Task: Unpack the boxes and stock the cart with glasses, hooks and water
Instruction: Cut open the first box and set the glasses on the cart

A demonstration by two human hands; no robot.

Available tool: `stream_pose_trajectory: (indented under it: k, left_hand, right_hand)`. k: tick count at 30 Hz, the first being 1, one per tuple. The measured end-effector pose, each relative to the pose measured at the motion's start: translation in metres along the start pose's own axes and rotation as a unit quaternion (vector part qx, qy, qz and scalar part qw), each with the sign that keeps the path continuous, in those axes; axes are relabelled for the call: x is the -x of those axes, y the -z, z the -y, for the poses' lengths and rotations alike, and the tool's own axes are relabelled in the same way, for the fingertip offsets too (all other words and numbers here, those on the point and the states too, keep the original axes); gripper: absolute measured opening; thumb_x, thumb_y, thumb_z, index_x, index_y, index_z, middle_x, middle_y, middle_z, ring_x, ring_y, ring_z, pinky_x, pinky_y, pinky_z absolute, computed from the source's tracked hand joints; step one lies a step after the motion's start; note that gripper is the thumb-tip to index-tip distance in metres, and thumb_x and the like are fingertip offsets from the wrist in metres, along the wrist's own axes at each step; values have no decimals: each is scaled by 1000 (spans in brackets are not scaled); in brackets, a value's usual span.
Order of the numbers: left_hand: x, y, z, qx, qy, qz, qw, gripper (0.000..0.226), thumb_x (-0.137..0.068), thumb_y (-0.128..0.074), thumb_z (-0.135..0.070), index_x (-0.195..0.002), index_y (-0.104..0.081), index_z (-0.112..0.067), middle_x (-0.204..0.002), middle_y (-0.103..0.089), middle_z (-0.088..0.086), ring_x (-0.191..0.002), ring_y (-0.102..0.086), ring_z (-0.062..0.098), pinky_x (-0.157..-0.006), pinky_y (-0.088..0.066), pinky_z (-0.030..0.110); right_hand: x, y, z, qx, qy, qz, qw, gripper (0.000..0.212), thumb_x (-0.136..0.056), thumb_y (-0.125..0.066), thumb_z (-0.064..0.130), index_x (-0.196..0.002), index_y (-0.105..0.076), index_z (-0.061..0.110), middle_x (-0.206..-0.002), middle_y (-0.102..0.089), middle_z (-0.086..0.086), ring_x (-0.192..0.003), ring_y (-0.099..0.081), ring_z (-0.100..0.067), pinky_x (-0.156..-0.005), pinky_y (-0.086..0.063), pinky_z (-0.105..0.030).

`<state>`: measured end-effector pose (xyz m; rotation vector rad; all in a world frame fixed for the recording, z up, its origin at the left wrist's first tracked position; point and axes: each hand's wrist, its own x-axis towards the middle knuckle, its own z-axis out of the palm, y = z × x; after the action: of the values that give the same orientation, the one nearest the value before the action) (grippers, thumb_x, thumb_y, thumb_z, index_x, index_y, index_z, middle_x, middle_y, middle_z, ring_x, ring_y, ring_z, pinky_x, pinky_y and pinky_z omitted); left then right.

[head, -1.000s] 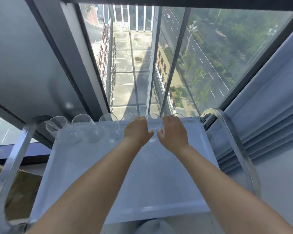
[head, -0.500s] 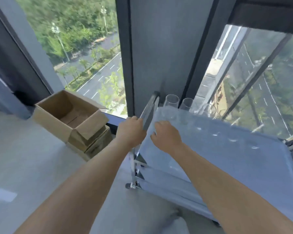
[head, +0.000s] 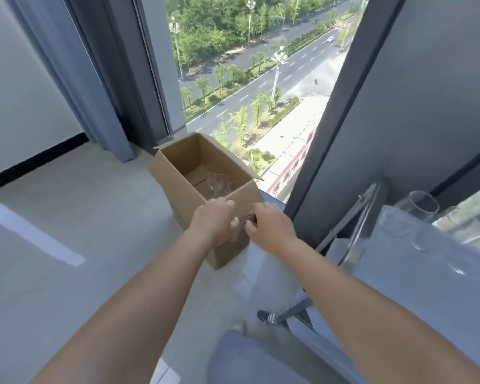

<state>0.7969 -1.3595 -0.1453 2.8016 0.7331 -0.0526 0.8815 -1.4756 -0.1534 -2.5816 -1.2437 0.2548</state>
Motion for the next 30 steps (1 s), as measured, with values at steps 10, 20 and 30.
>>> stream_pose_trajectory:
  k: [10, 20, 30]
  left_hand:
    - [-133, 18, 97, -16, -5, 65, 998, 31, -94, -44, -31, -116, -54, -11, -116, -54, 7, -111, -49, 25, -83, -42, 34]
    - [-296, -8, 199, -14, -76, 177, 981, 39, -94, -48, -32, -128, -48, -13, -124, -54, 7, -116, -49, 25, -92, -44, 37]
    - [-410, -55, 266, -13, -87, 295, 951, 50, -91, -57, -34, -132, -39, -11, -128, -45, 7, -116, -48, 24, -87, -44, 36]
  right_hand:
    - [-154, -38, 24, -31, -27, 61, 997, 31, -95, -41, 29, -116, -49, 8, -119, -53, -7, -114, -42, -22, -86, -38, -30]
    - [-291, -104, 43, -112, -205, 90, 968, 31, -91, -49, 29, -114, -48, 10, -119, -52, -8, -115, -42, -25, -90, -40, -34]
    - [-389, -163, 50, -134, -398, 99, 902, 54, -87, -57, 42, -129, -41, 11, -129, -45, -7, -121, -37, -25, -96, -37, -34]
